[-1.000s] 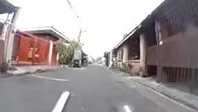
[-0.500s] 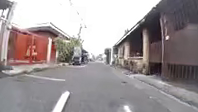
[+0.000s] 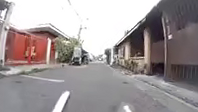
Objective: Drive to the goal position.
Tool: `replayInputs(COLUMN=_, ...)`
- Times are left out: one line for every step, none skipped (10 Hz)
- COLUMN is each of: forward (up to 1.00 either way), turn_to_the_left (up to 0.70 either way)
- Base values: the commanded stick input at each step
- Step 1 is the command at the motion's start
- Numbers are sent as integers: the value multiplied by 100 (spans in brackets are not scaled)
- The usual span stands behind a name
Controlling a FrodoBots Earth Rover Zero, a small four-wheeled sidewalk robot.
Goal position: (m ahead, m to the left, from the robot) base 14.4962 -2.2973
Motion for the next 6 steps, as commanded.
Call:
replayInputs(forward=70, turn_to_the_left=0)
replayInputs(forward=70, turn_to_the_left=0)
replayInputs(forward=70, turn_to_the_left=0)
replayInputs(forward=70, turn_to_the_left=0)
replayInputs(forward=70, turn_to_the_left=0)
replayInputs(forward=70, turn_to_the_left=0)
